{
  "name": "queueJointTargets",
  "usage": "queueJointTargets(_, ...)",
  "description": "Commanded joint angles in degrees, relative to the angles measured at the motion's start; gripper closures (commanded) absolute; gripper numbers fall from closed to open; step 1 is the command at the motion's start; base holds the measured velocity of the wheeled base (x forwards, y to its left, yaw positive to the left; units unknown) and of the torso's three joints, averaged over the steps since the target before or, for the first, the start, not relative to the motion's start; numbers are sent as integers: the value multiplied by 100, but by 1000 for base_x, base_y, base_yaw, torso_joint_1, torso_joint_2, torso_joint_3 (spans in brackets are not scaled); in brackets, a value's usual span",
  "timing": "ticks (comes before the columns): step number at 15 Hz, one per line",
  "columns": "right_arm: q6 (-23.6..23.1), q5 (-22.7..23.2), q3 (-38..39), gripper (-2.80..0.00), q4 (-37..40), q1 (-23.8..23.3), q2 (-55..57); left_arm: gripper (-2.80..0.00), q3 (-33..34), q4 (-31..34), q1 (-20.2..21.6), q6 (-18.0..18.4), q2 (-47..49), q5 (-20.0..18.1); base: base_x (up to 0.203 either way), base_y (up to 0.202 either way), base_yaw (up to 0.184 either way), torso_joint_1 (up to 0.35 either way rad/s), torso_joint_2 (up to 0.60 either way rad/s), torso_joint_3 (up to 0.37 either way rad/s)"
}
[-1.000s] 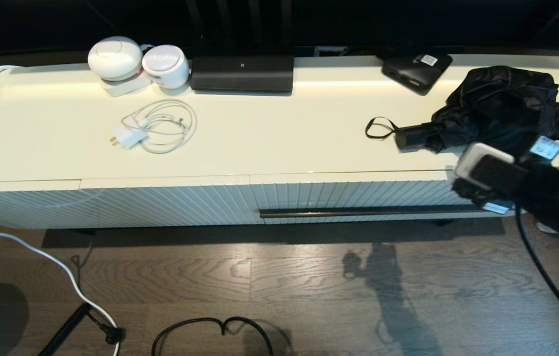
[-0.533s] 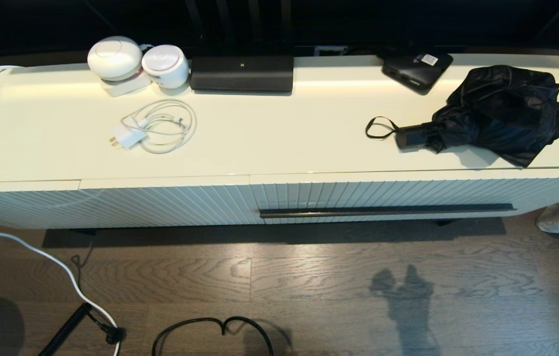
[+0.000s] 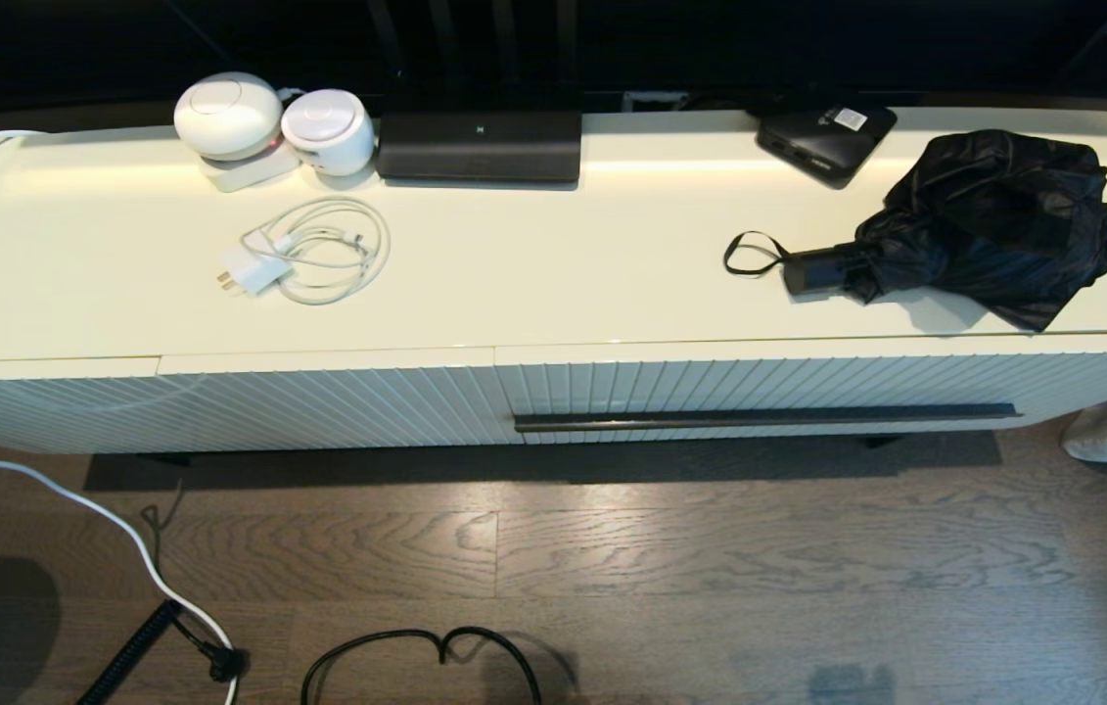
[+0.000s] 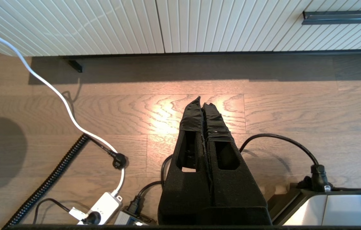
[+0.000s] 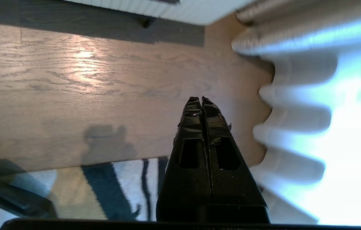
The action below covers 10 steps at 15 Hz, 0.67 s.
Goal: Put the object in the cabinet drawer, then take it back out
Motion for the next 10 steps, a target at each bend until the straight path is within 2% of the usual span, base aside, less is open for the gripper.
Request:
queueJointTargets(1,387,-37,452,0,334,-137,-1342,0,1,-2,1,-7,-15,0,0,0,0,0,0,0)
queueJointTargets(5,1171,-229,903,0,1604,-66,-2522,0,7,-2,1,-2,-15,0,0,0,0,0,0,0)
queueJointTargets(8,1385,-249,1354,0,1155,-55,-2632,0,1,-2,1,-8,-15,0,0,0,0,0,0,0)
queueJointTargets(10,1296,-172,1876,0,290,-53,-2637,0,8,-2,1,-3,-15,0,0,0,0,0,0,0)
